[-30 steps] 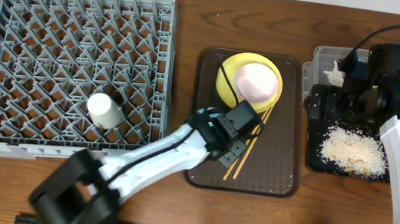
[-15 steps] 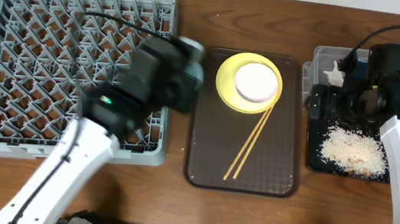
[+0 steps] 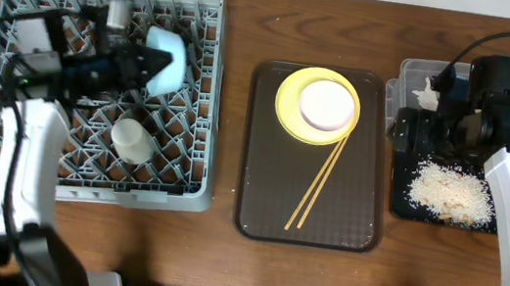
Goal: Sort waste into correct bins and load items into the dishwasher rack
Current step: 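Carry the blue bowl with the left gripper and set it in the dish rack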
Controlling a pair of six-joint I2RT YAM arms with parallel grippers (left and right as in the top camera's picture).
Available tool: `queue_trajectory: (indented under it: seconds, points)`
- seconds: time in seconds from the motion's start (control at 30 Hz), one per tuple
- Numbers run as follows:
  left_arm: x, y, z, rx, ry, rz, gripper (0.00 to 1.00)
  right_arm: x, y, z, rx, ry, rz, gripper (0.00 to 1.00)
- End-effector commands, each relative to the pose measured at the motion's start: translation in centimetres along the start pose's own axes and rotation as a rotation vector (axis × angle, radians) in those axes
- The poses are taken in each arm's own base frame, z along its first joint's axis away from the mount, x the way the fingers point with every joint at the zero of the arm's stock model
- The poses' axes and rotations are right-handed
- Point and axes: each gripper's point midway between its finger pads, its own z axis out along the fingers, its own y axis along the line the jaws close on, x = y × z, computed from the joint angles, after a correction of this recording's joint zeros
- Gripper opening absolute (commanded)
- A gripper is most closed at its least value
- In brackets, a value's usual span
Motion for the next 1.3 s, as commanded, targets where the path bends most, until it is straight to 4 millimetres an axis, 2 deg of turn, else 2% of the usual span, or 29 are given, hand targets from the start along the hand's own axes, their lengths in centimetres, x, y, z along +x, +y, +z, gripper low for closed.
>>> queue_trajectory:
  seconds: [0.0, 0.2, 0.33, 0.53, 0.8, 0.9, 0.93, 1.03, 1.07, 1.1, 1.27]
  points:
    - [-0.2, 0.6, -0.6, 0.167, 0.012, -0.058, 0.06, -0.1, -0.5, -0.1, 0.007, -0.005, 0.021, 0.93]
    - [-0.9, 5.4, -0.5, 0.213, -0.01, -0.157, 0.06, -0.1, -0.5, -0.1, 0.007, -0.004, 0.022, 0.93]
    - [-1.1, 7.4, -0.7, 0.194, -0.032, -0.162, 0.06, 0.0, -0.5, -0.1, 0.007, 0.0, 0.022, 0.93]
    - [-1.7, 11.0, -1.8, 0.026, -0.086, -0.186, 0.06, 0.0, -0.5, -0.1, 0.007, 0.0, 0.023, 0.92]
    - [-1.4, 14.5, -3.1, -0.148, -0.115, -0.245, 0.07, 0.1, -0.5, -0.1, 0.007, 0.002, 0.023, 0.92]
    - [-1.1, 15.4, -3.6, -0.197, -0.119, -0.27, 0.17, 0.1, -0.5, -0.1, 0.008, 0.004, 0.023, 0.93]
    - [-1.0, 15.8, -3.8, -0.214, -0.121, -0.278, 0.25, 0.1, -0.5, -0.1, 0.008, 0.004, 0.023, 0.92]
    - [-0.7, 16.8, -4.5, -0.268, -0.129, -0.303, 0.34, 0.2, -0.5, -0.1, 0.008, 0.006, 0.024, 0.92]
    - [-0.7, 17.1, -4.7, -0.281, -0.131, -0.311, 0.4, 0.2, -0.5, -0.1, 0.008, 0.007, 0.023, 0.92]
    - [-0.6, 17.2, -4.8, -0.288, -0.13, -0.318, 0.5, 0.2, -0.5, -0.1, 0.008, 0.007, 0.024, 0.92]
    - [-0.7, 16.7, -5.2, -0.29, -0.135, -0.316, 0.62, 0.2, -0.5, -0.1, 0.008, 0.008, 0.024, 0.92]
